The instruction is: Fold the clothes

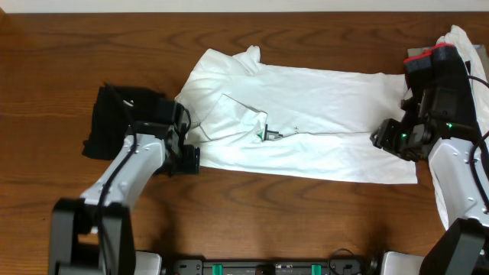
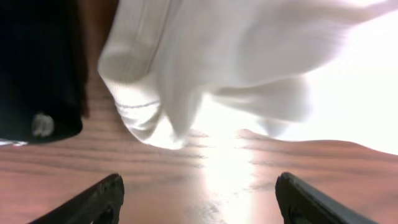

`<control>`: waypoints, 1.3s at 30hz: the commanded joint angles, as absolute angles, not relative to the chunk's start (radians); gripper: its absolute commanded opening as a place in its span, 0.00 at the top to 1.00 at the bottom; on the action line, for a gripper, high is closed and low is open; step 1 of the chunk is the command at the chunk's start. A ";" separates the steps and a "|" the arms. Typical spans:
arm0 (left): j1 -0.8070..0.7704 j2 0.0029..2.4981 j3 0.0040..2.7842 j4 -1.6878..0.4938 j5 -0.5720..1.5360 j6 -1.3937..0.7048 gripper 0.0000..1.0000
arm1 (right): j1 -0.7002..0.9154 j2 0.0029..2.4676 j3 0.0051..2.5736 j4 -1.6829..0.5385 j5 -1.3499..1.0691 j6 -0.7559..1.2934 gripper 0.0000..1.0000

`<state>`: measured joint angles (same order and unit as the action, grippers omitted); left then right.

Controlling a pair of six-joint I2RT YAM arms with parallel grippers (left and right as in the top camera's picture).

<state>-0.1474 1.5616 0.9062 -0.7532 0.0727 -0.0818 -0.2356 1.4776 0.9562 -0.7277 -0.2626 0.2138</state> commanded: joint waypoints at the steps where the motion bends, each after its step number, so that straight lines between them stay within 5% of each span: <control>1: -0.147 1.479 0.995 -0.804 0.144 -0.088 0.20 | -0.235 1.470 1.010 -0.732 -0.380 0.178 0.52; 4: -0.147 1.418 1.048 -0.830 0.164 -0.087 0.15 | -0.234 1.471 1.087 -0.765 -0.394 0.178 0.50; 7: -0.147 1.357 1.097 -0.821 0.196 -0.086 0.00 | -0.235 1.473 1.169 -0.778 -0.390 0.178 0.47; 19: -0.147 1.343 1.163 -0.746 0.194 -0.059 0.02 | -0.308 1.719 1.368 -0.692 -0.288 0.187 0.45; 25: -0.147 1.343 1.163 -0.745 0.195 -0.060 0.02 | -0.364 1.869 1.368 -0.556 -0.284 0.223 0.81; 29: -0.147 1.343 1.163 -0.746 0.195 -0.060 0.02 | -0.381 1.951 1.368 -0.484 -0.226 0.262 0.93; 39: -0.147 1.343 1.163 -0.746 0.195 -0.060 0.02 | -0.405 2.094 1.368 -0.396 0.050 0.291 0.96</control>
